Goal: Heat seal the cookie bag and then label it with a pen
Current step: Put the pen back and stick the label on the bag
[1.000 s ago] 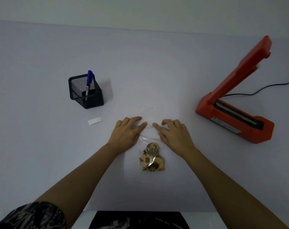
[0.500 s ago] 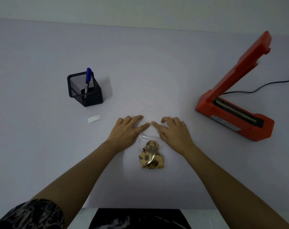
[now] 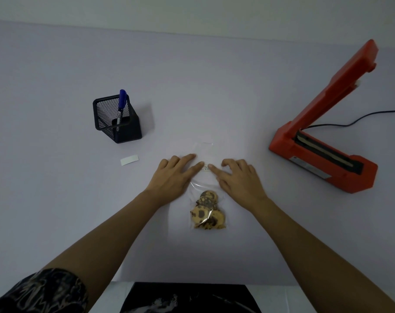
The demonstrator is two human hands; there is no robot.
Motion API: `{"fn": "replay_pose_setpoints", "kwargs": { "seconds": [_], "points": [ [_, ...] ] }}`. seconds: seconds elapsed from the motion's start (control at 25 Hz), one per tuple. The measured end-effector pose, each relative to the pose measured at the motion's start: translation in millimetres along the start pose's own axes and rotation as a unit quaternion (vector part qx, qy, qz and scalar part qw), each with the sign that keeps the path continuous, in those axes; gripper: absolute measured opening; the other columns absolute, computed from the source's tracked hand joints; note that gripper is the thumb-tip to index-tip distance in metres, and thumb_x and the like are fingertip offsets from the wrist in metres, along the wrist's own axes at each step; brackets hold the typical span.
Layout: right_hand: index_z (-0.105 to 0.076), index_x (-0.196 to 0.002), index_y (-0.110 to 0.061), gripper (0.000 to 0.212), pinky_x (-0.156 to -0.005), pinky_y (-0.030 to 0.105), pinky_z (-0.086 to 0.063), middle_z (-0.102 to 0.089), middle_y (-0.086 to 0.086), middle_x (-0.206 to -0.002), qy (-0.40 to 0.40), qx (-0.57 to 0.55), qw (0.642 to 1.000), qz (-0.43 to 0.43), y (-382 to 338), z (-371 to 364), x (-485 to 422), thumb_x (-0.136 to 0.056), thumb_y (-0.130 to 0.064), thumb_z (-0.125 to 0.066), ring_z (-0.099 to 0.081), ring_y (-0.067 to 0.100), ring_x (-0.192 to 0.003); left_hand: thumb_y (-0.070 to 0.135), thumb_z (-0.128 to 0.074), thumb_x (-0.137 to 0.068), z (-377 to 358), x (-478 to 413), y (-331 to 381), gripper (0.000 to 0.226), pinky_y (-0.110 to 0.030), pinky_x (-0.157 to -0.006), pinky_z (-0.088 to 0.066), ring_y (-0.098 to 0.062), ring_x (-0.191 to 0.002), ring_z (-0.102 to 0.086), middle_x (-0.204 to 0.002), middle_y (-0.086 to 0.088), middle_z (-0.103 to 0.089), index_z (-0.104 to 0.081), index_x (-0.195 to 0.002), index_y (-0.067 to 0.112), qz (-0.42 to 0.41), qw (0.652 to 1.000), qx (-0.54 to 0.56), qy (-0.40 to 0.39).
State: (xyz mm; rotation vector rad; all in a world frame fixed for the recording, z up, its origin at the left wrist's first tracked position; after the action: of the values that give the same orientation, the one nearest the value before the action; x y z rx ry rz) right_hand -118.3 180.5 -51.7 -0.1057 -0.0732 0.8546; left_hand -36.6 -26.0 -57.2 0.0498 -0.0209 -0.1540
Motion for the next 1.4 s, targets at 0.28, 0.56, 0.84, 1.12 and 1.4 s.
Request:
{"fn": "replay_pose_setpoints", "kwargs": {
  "seconds": [0.28, 0.56, 0.84, 1.12, 1.4],
  "points": [
    [-0.037, -0.138, -0.015, 0.045, -0.092, 0.03, -0.044, -0.048, 0.011, -0.123, 0.066, -0.354, 0.913, -0.191, -2.4, 15.1, 15.1, -0.095, -0.025, -0.048, -0.052, 0.019, -0.106, 0.021, -0.04, -0.097, 21.3, 7.2, 9.3, 0.039, -0.035, -0.094, -0.042, -0.029, -0.111, -0.048, -0.132, -0.018, -0.045, -0.043, -0.134, 0.011, 0.185, 0.935, 0.295, 0.06],
    [-0.044, -0.133, -0.018, 0.054, -0.065, 0.013, -0.045, -0.056, 0.001, -0.108, -0.1, -0.505, 0.775, -0.367, -52.8, 35.0, 59.5, -0.085, -0.031, -0.065, -0.055, 0.007, -0.089, 0.037, -0.062, -0.085, 39.0, 34.7, 50.2, 0.049, -0.027, -0.08, -0.049, -0.016, -0.089, -0.059, -0.094, -0.001, -0.06, -0.048, -0.126, 0.014, 0.39, 0.776, 0.491, -0.065],
    [-0.042, -0.135, -0.019, 0.06, -0.069, 0.016, -0.049, -0.057, 0.001, -0.107, -0.033, -0.533, 0.761, -0.37, -76.5, 39.7, 25.9, -0.082, -0.021, -0.069, -0.056, 0.01, -0.092, 0.015, -0.067, -0.082, 49.5, 23.0, 25.8, 0.049, -0.028, -0.081, -0.054, -0.013, -0.082, -0.059, -0.089, 0.003, -0.058, -0.05, -0.128, 0.015, 0.374, 0.747, 0.55, -0.026],
    [-0.04, -0.138, -0.019, 0.062, -0.068, 0.015, -0.048, -0.055, 0.001, -0.108, 0.024, -0.553, 0.758, -0.344, -54.1, 59.1, -59.2, -0.083, -0.021, -0.068, -0.056, 0.011, -0.093, 0.011, -0.062, -0.086, 73.0, -45.8, -27.6, 0.046, -0.029, -0.08, -0.053, -0.016, -0.085, -0.06, -0.091, 0.0, -0.061, -0.05, -0.129, 0.017, 0.36, 0.757, 0.544, 0.036],
    [-0.037, -0.14, -0.017, 0.063, -0.063, 0.017, -0.046, -0.054, 0.0, -0.11, 0.038, -0.557, 0.756, -0.342, 11.8, 65.2, -165.2, -0.084, -0.024, -0.067, -0.056, 0.013, -0.094, 0.011, -0.06, -0.085, 77.0, -158.9, -71.3, 0.045, -0.039, -0.086, -0.053, -0.018, -0.084, -0.06, -0.08, 0.008, -0.058, -0.051, -0.129, 0.015, 0.396, 0.742, 0.537, 0.057]
  ]
}}
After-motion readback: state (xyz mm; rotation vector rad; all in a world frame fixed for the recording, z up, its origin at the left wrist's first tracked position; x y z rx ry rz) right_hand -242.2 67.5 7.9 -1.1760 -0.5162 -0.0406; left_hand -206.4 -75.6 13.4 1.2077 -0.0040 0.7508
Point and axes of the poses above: each hand's wrist, its own x-axis away from the middle knuckle, its own z-axis out of the back of the hand, y = z × x, the point moved 1 cm from there along -x, towards the middle knuckle
